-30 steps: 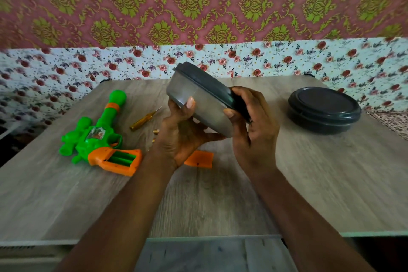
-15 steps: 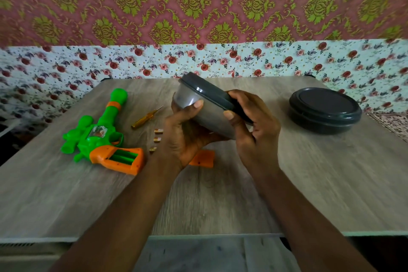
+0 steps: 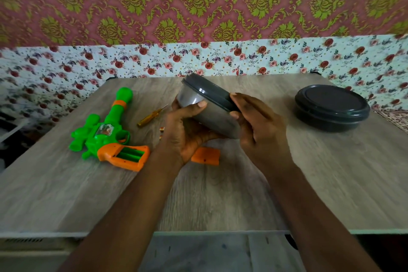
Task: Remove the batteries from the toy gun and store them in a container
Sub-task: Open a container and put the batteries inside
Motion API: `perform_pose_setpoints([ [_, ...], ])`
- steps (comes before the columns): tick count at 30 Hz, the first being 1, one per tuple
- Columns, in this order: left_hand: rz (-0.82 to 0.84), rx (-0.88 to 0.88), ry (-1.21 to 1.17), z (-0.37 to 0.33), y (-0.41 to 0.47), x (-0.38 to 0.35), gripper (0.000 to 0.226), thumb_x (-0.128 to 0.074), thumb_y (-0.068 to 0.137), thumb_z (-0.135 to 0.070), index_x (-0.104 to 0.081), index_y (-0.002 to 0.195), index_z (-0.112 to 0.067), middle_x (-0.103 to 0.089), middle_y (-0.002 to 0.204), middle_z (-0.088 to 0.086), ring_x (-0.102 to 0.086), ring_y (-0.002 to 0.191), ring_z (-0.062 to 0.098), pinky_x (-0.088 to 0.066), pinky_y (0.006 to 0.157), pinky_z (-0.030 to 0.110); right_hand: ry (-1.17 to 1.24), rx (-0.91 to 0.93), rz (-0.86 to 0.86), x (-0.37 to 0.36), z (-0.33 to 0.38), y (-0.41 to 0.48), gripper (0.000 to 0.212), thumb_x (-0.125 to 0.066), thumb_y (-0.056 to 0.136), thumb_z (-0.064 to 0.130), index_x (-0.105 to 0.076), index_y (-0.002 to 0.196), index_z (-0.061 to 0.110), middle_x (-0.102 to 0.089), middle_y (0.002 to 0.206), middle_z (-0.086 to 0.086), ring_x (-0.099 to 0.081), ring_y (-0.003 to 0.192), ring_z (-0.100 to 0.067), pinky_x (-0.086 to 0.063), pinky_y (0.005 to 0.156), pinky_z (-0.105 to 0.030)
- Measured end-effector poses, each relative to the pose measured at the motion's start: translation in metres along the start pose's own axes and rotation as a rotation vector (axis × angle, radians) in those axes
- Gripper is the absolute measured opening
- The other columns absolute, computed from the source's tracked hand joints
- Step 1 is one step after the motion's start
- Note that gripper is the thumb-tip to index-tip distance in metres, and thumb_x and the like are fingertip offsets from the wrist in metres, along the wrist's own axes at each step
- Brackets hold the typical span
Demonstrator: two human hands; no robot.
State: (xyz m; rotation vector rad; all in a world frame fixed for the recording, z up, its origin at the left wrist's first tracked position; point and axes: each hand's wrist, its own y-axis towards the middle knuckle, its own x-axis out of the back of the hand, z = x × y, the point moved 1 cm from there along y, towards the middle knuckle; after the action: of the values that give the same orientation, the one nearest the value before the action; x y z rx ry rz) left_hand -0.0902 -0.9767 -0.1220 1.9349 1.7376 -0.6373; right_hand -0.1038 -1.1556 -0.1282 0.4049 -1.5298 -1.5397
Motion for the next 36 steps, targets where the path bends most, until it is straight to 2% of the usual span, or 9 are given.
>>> perform_pose_setpoints([
  [4, -0.016, 0.017, 0.007, 0.001, -0.002, -0.003, 0.094, -0.086, 0.066, -0.019, -0.047, 0.151, -0.013, -0.057, 0.146, 0.028, -0.059, 0.129, 0.052, -0.055, 0.086, 0.074, -0.137, 0.029, 0.013, -0.003, 0.008, 0.0, 0.041, -0.047, 0.096, 0.002, -0.06, 0.132, -0.012, -0.064, 0.125, -0.03, -0.067, 0.106, -0.044, -0.057, 0.083, -0.058],
  [7, -0.014, 0.028, -0.002, 0.002, -0.004, -0.005, 0.095, -0.087, 0.067, -0.021, -0.045, 0.152, -0.017, -0.055, 0.147, 0.027, -0.059, 0.129, 0.051, -0.056, 0.084, 0.073, -0.228, 0.05, -0.017, -0.003, 0.014, 0.001, 0.043, -0.041, 0.094, 0.005, -0.06, 0.128, -0.016, -0.064, 0.121, -0.034, -0.063, 0.104, -0.044, -0.058, 0.081, -0.059],
  [11, 0.001, 0.019, 0.014, 0.003, -0.007, -0.009, 0.092, -0.082, 0.076, -0.017, -0.038, 0.157, -0.023, -0.058, 0.143, 0.027, -0.069, 0.117, 0.046, -0.058, 0.083, 0.07, -0.265, 0.05, -0.044, -0.006, 0.015, 0.002, 0.051, -0.026, 0.11, 0.018, -0.063, 0.126, -0.014, -0.066, 0.12, -0.031, -0.066, 0.103, -0.043, -0.057, 0.083, -0.053],
  [14, 0.005, -0.023, 0.082, 0.004, -0.007, -0.01, 0.097, -0.078, 0.079, -0.013, -0.029, 0.16, -0.036, -0.055, 0.147, 0.019, -0.071, 0.114, 0.043, -0.061, 0.079, 0.066, -0.258, 0.045, -0.054, -0.005, 0.013, 0.001, 0.042, -0.038, 0.108, 0.015, -0.063, 0.126, -0.013, -0.067, 0.121, -0.03, -0.067, 0.103, -0.043, -0.057, 0.084, -0.051],
  [18, 0.024, -0.041, 0.1, 0.004, -0.007, -0.009, 0.105, -0.08, 0.078, -0.006, -0.026, 0.16, -0.043, -0.054, 0.149, 0.014, -0.067, 0.118, 0.042, -0.063, 0.072, 0.057, -0.233, 0.057, -0.038, -0.007, 0.009, -0.001, 0.04, -0.046, 0.107, 0.017, -0.063, 0.127, -0.012, -0.067, 0.121, -0.029, -0.068, 0.105, -0.043, -0.057, 0.082, -0.054],
  [23, 0.043, -0.052, 0.108, 0.002, -0.004, -0.006, 0.113, -0.086, 0.071, -0.012, -0.024, 0.161, -0.041, -0.052, 0.152, 0.015, -0.063, 0.127, 0.045, -0.063, 0.077, 0.06, -0.245, 0.078, -0.059, -0.01, 0.012, 0.0, 0.041, -0.048, 0.108, 0.021, -0.066, 0.125, -0.011, -0.069, 0.119, -0.028, -0.069, 0.105, -0.042, -0.058, 0.083, -0.054],
  [28, 0.029, -0.069, 0.131, 0.001, -0.003, -0.005, 0.118, -0.089, 0.063, -0.019, -0.025, 0.16, -0.039, -0.049, 0.154, 0.015, -0.065, 0.125, 0.043, -0.063, 0.075, 0.057, -0.238, 0.083, -0.046, -0.013, 0.015, 0.001, 0.038, -0.051, 0.106, 0.019, -0.065, 0.124, -0.011, -0.07, 0.119, -0.027, -0.069, 0.107, -0.041, -0.058, 0.088, -0.053],
  [32, 0.028, -0.075, 0.141, 0.002, -0.003, -0.005, 0.107, -0.08, 0.075, -0.01, -0.023, 0.162, -0.036, -0.047, 0.154, 0.016, -0.063, 0.126, 0.043, -0.063, 0.078, 0.06, -0.228, 0.075, -0.044, -0.013, 0.013, 0.001, 0.036, -0.053, 0.105, 0.018, -0.066, 0.124, -0.011, -0.07, 0.12, -0.027, -0.069, 0.108, -0.041, -0.058, 0.088, -0.054],
  [36, 0.044, -0.072, 0.133, 0.002, -0.003, -0.003, 0.108, -0.079, 0.075, -0.008, -0.022, 0.162, -0.039, -0.047, 0.154, 0.016, -0.061, 0.128, 0.045, -0.062, 0.083, 0.064, -0.231, 0.069, -0.044, -0.013, 0.013, 0.001, 0.036, -0.052, 0.105, 0.017, -0.066, 0.124, -0.011, -0.07, 0.119, -0.027, -0.069, 0.106, -0.041, -0.059, 0.086, -0.054],
])
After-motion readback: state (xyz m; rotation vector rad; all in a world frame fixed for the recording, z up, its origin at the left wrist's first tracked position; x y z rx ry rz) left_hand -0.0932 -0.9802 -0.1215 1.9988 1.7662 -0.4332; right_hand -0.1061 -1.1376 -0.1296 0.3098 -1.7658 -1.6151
